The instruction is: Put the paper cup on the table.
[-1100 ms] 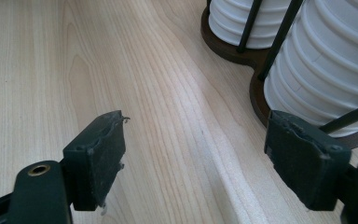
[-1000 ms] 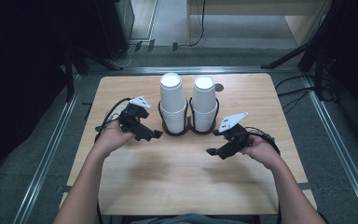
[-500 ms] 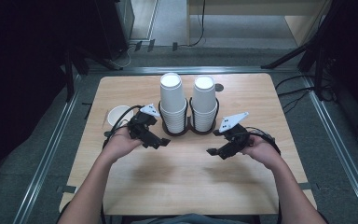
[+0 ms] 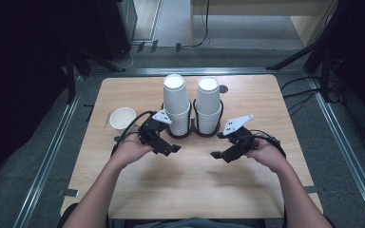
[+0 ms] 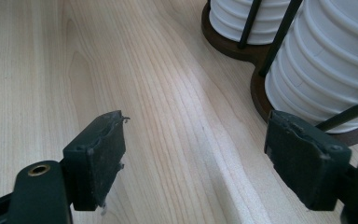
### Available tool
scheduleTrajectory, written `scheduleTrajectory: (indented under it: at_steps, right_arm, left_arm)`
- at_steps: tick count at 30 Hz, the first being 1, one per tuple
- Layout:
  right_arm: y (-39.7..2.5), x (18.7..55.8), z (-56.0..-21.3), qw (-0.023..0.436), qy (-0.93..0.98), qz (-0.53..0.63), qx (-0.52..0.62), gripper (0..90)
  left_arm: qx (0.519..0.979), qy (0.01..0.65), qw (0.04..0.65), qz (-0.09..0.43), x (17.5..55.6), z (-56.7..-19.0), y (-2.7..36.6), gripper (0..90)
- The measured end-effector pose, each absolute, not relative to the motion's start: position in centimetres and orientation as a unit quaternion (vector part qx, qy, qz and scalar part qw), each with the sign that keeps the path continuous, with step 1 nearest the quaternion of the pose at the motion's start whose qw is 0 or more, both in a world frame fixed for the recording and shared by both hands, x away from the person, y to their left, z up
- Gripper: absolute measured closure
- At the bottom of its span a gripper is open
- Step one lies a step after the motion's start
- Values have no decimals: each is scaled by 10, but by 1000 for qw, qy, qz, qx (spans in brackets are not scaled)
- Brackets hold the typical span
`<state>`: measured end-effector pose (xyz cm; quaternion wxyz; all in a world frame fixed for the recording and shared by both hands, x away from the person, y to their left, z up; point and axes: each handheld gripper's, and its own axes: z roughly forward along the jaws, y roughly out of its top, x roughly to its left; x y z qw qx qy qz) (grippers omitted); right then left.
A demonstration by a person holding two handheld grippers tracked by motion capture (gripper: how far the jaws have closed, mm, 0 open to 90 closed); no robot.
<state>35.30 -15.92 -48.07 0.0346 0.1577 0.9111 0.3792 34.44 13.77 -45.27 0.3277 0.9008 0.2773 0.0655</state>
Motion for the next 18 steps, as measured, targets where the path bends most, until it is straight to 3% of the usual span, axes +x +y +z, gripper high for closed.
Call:
scheduleTrajectory:
  at_steps: [18]
  right_arm:
    - [-158,351,-480,35,912,378,154,207]
  left_arm:
    - [900,278,329,63,342,-464,117,0]
